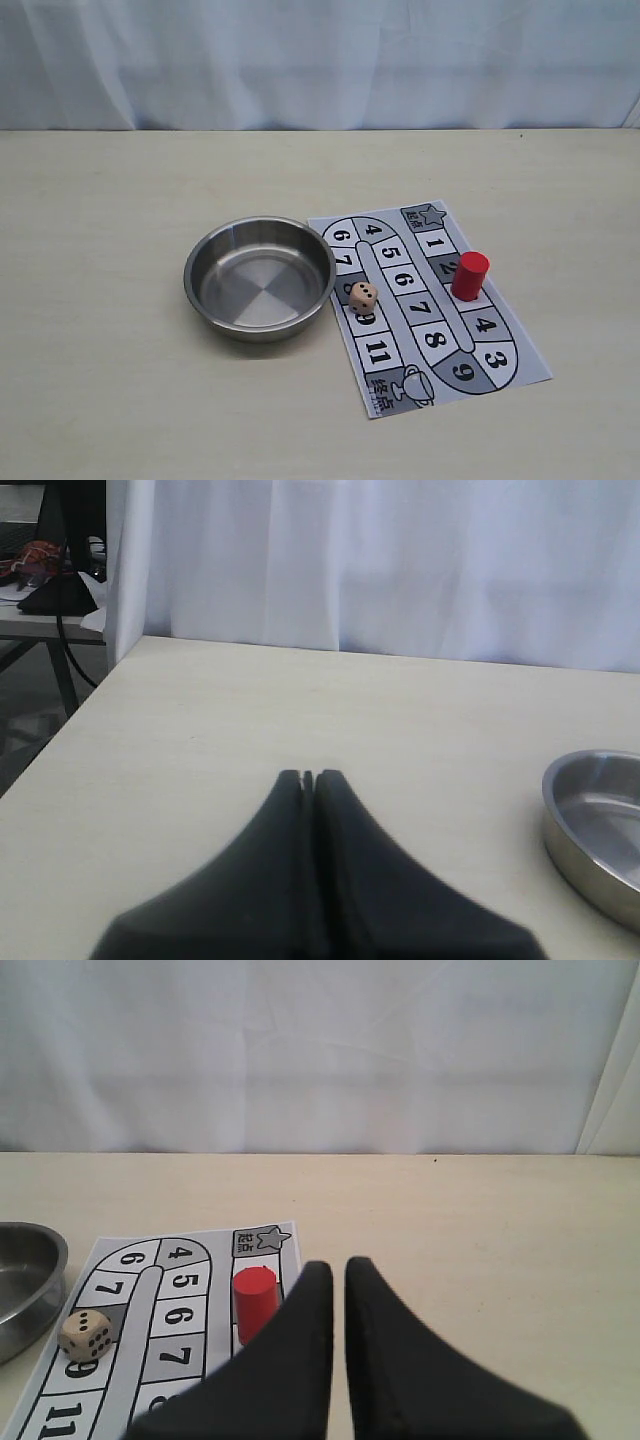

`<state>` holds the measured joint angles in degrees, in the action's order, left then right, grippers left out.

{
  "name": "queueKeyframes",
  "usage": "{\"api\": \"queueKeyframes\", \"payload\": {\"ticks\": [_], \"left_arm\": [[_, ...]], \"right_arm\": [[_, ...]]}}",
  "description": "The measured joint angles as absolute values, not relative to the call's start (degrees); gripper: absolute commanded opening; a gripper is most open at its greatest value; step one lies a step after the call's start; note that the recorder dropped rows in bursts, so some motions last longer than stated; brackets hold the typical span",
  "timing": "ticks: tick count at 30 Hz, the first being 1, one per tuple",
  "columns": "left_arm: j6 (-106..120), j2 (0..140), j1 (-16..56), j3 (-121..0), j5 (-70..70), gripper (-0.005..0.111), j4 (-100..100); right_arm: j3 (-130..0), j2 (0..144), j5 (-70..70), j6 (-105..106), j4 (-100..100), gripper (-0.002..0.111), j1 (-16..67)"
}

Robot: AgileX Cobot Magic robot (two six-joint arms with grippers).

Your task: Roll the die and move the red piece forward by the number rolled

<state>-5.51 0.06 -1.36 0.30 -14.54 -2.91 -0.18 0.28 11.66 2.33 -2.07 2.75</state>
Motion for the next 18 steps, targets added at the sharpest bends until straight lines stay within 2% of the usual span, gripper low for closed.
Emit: {"api": "queueKeyframes", "payload": {"ticks": [18], "left_arm": [[-5.51, 0.06, -1.36, 0.3, -14.54, 0.0, -2.91]], "right_arm": [[-0.18, 0.28, 11.66, 2.33, -2.53, 0.004, 2.75]]}}
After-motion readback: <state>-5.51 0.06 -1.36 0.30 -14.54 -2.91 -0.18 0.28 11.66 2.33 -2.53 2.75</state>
